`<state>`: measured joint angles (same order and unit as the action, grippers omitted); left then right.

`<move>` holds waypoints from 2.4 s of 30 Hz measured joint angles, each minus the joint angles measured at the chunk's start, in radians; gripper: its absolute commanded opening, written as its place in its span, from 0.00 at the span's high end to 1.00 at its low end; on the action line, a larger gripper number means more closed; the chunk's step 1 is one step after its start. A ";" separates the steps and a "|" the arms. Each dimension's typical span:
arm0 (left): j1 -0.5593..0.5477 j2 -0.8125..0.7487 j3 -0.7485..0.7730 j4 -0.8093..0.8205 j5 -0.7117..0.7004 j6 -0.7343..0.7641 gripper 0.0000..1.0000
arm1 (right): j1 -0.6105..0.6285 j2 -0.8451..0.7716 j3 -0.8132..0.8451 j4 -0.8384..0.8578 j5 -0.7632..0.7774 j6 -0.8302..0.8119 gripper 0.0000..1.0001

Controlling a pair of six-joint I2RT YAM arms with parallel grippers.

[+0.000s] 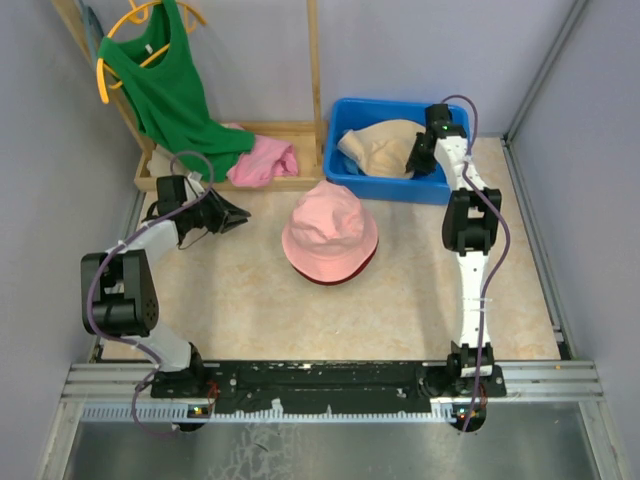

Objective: Stack the hats

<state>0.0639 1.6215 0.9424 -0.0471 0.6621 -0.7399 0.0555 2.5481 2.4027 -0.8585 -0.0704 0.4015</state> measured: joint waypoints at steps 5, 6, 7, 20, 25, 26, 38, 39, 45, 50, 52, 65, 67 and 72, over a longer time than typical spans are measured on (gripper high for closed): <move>0.001 -0.012 0.000 -0.002 0.000 0.001 0.71 | -0.006 -0.028 -0.055 0.060 0.003 0.012 1.00; 0.001 -0.012 0.000 -0.001 0.000 0.001 0.71 | -0.006 -0.042 -0.070 0.068 0.006 0.012 1.00; 0.001 -0.013 0.000 -0.001 0.000 0.000 0.71 | -0.009 -0.057 -0.086 0.075 0.011 0.011 1.00; 0.002 -0.017 -0.034 0.027 0.005 -0.019 0.71 | -0.071 -0.404 -0.119 0.164 0.074 -0.002 1.00; 0.002 -0.017 -0.038 0.039 0.009 -0.023 0.71 | -0.097 -0.462 -0.119 0.179 0.097 -0.013 1.00; 0.002 -0.017 -0.038 0.040 0.010 -0.023 0.71 | -0.100 -0.462 -0.119 0.178 0.096 -0.013 1.00; 0.002 -0.017 -0.038 0.047 0.011 -0.027 0.71 | -0.094 -0.373 -0.093 0.127 -0.003 -0.005 0.93; 0.002 -0.017 -0.038 0.047 0.011 -0.027 0.71 | -0.088 -0.348 -0.069 0.127 -0.016 -0.005 0.87; 0.002 -0.017 -0.038 0.045 0.011 -0.029 0.71 | -0.010 -0.234 -0.038 0.139 -0.106 0.002 0.44; 0.002 -0.017 -0.038 0.037 0.011 -0.026 0.71 | 0.043 -0.199 -0.040 0.151 -0.156 -0.012 0.30; 0.002 -0.017 -0.038 0.032 0.011 -0.025 0.71 | 0.044 -0.205 -0.050 0.165 -0.156 -0.023 0.29; 0.002 -0.017 -0.040 0.026 0.021 -0.023 0.71 | -0.003 -0.327 -0.290 0.184 -0.019 -0.131 0.24; 0.002 -0.018 -0.047 0.027 0.023 -0.022 0.71 | -0.006 -0.344 -0.306 0.182 0.003 -0.149 0.24; 0.002 -0.018 -0.066 0.030 0.031 -0.023 0.72 | -0.007 -0.404 -0.348 0.185 0.052 -0.194 0.21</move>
<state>0.0658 1.6039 0.8761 -0.0174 0.6926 -0.7624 0.0483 2.1441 2.0544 -0.6731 -0.0185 0.2073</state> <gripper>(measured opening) 0.287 0.771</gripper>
